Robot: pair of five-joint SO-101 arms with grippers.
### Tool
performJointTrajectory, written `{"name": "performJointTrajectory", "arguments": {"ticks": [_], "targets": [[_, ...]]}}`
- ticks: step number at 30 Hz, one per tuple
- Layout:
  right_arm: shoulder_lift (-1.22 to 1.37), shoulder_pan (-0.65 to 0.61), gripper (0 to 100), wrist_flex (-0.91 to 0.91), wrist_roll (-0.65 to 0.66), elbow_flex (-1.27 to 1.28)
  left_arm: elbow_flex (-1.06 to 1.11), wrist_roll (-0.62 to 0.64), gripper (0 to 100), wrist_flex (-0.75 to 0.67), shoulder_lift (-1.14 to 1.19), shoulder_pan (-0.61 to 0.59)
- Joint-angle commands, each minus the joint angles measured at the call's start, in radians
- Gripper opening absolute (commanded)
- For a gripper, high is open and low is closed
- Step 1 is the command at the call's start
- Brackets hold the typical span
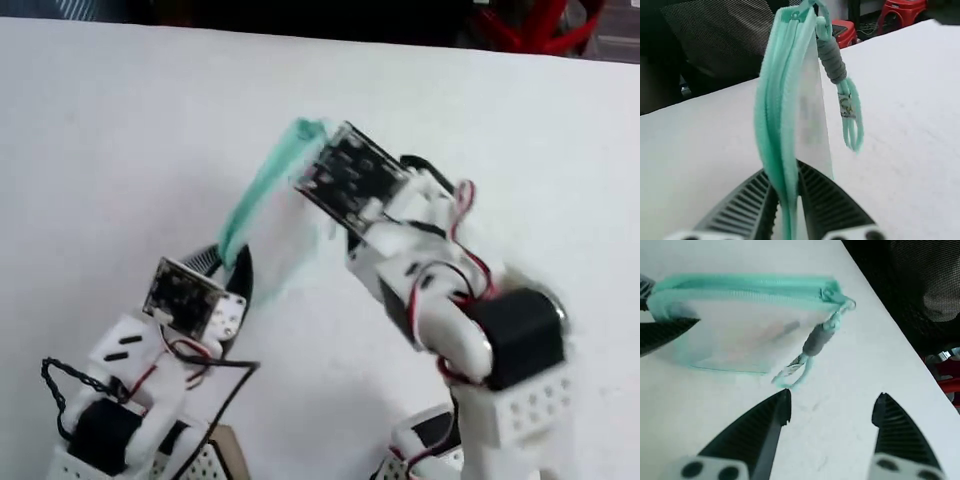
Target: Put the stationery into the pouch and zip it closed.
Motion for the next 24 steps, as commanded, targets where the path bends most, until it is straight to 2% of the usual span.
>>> {"name": "performJointTrajectory", "arguments": {"ticks": [1, 4, 9, 11, 17, 20, 24], "targets": [[-0.039, 0.087, 25.4, -0.031, -0.006, 0.095, 0.002, 0.068, 2, -0.068, 0.001, -0.058], [-0.048, 0.124, 21.5, -0.116, -0.008, 0.321, 0.002, 0.104, 2, -0.089, 0.002, -0.058], [-0.048, 0.142, 0.7, -0.390, -0.008, 0.752, 0.002, 0.107, 2, -0.164, 0.002, -0.058], [-0.048, 0.183, 4.6, -0.524, -0.041, 0.884, 0.003, 0.107, 2, -0.241, 0.007, -0.058], [-0.048, 0.360, 1.9, -0.888, -0.285, 1.122, 0.054, 0.061, 3, -0.516, 0.008, -0.058], [-0.048, 0.426, 1.8, -0.990, -0.327, 1.180, 0.091, -0.049, 2, -0.591, 0.008, -0.061], [-0.042, 0.437, 1.8, -1.052, -0.330, 1.215, 0.140, -0.141, 2, -0.764, 0.008, -0.065]]}}
